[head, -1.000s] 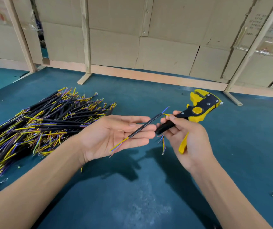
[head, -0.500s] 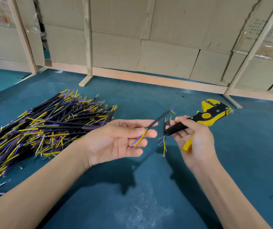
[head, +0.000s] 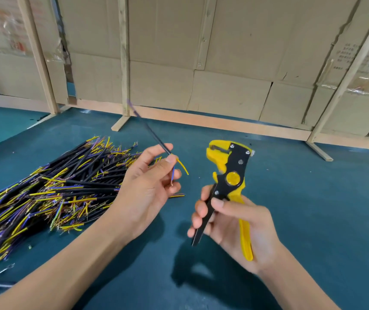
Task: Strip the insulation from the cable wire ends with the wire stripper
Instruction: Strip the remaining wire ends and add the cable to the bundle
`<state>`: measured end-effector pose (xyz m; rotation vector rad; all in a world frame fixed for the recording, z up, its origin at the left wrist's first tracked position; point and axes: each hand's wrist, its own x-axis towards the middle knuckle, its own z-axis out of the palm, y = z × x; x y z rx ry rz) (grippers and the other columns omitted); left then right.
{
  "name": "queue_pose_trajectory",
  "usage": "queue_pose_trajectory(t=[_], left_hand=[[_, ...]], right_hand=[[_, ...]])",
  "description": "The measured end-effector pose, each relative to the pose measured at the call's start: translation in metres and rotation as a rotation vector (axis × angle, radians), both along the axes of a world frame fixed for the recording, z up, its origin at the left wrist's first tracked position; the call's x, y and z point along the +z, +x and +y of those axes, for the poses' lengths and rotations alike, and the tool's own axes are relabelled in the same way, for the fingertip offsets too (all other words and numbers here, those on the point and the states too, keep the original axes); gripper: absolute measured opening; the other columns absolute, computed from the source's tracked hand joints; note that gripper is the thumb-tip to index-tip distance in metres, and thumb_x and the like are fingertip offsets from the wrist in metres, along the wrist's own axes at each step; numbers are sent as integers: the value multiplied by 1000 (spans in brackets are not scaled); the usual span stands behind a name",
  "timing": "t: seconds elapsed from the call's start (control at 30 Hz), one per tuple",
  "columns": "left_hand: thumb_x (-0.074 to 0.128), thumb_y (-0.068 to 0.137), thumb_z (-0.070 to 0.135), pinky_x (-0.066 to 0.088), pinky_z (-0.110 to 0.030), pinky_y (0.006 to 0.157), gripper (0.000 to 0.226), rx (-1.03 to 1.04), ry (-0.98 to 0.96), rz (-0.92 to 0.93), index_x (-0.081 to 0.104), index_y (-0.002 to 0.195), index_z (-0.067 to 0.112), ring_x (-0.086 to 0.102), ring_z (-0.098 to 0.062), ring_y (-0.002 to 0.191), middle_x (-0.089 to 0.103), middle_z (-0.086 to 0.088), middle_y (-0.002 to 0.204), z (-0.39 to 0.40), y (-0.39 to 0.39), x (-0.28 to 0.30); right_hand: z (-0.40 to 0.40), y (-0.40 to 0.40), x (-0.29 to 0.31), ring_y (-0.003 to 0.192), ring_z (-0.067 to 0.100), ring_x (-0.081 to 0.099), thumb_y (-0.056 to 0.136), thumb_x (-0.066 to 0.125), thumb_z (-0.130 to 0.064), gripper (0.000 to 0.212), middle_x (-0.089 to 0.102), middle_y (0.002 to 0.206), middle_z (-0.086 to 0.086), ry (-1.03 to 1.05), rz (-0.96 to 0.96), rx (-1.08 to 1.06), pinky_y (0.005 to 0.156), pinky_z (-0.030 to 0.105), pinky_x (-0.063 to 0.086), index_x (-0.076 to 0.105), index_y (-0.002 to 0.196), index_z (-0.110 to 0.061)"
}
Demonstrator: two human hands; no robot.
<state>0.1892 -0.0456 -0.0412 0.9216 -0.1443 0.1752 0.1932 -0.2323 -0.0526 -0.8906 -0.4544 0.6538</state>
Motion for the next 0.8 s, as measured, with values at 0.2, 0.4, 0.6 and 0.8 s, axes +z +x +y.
queue_pose_trajectory(t=[0.2,0.4,0.6,0.8], left_hand=[[64,94,5,43,-31,62,16,201,68,-33,63,96,20,51,-19,65,55,-2,77,4,4,-2],[69,83,14,48,-27,63,10,303,101,-93,67,85,23,54,-19,61,58,-3,81,5,6,-4],[68,83,13,50,-29,66,8,319,77,-114,66,86,20,59,-19,61,60,-5,85,5,6,-2],[76,85,19,45,-32,70,13,324,100,-109,66,94,21,66,-23,72,63,-5,83,5,4,-5]], right_hand=[[10,-5,-8,78,35,60,84,74,-10,26,57,86,20,15,19,94,78,52,54,60,103,1],[13,-6,-13,80,35,61,88,69,-10,23,57,87,19,20,8,152,81,52,53,59,106,0],[14,-4,-15,81,35,61,89,69,-10,23,58,88,19,12,-34,180,82,52,52,58,106,0],[13,-4,-14,79,36,61,87,72,-11,26,57,86,20,24,-35,144,80,53,52,59,105,1]])
